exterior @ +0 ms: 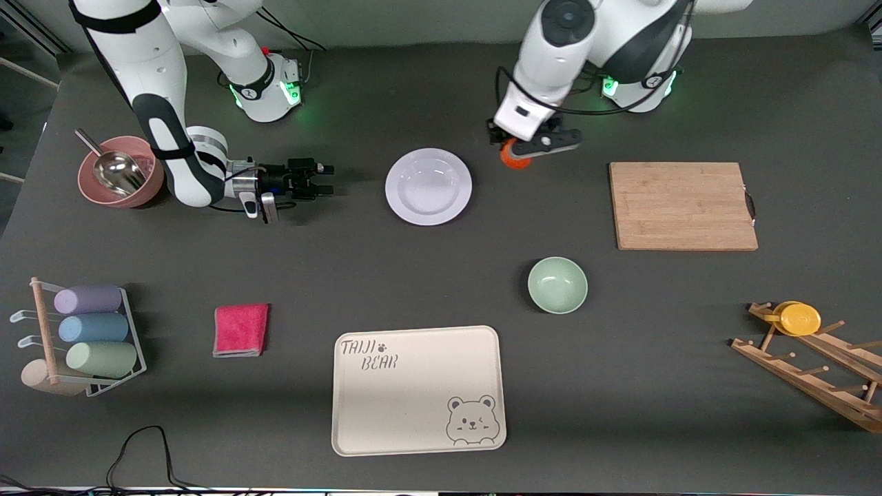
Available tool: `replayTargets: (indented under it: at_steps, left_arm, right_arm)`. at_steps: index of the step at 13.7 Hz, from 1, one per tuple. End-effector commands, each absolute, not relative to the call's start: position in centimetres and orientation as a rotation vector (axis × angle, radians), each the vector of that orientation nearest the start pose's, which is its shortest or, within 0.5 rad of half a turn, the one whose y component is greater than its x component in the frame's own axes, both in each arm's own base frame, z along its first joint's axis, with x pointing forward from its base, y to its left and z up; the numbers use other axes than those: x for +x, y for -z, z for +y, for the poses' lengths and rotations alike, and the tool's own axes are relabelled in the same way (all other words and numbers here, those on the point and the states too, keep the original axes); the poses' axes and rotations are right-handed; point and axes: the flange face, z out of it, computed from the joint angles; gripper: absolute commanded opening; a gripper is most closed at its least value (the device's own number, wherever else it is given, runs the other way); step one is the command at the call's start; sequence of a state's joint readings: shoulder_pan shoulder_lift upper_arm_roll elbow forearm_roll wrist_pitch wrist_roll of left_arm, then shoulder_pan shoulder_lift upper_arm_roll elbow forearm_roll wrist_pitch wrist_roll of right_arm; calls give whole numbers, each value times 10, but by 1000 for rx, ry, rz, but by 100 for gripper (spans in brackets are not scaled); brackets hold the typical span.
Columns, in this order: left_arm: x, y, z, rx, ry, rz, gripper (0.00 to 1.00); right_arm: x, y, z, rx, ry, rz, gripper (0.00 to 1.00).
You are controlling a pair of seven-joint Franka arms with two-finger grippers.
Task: Place orange and plate with both arms
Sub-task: 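Carry the orange over the white plate with the left gripper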
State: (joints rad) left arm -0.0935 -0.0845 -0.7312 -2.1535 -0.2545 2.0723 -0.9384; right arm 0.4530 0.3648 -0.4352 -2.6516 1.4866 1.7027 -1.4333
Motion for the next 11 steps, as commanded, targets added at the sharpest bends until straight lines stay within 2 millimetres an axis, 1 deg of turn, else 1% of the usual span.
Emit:
replayTargets:
  at_steps: [1,3,5,6,7,8,9,10,11]
  left_arm:
    - [329,-408,-448,-3277,-297,-437,17]
    - [312,-387,-477,-3317,-345,-389,17]
    - [296,-361,-495,-3314,-368,-342,17]
    - [291,-341,-501,-3287,-369,-348,17]
    - [293,-324,-503,-3269,-343,-370,17]
    - [292,-306,-511,-3272,-296,-387,17]
    - [293,-296,-515,-3270,-300,-380,17]
    - [299,-289,-520,-3272,-326,-381,17]
    - [301,-282,-528,-3269,-352,-386,17]
  right_arm:
    - [332,-120,75,-1846,-32,-108,100]
    - [326,-111,77,-1807,-32,-107,100]
    - [324,-108,77,-1790,-26,-106,100]
    - [323,-106,77,-1793,-30,-101,100]
    - [323,-106,75,-1796,-32,-94,100]
    - [323,-103,73,-1801,-39,-80,100]
    - [322,-101,71,-1806,-42,-74,100]
    - [321,-99,69,-1811,-45,-66,100]
    - [320,-98,68,-1812,-47,-64,100]
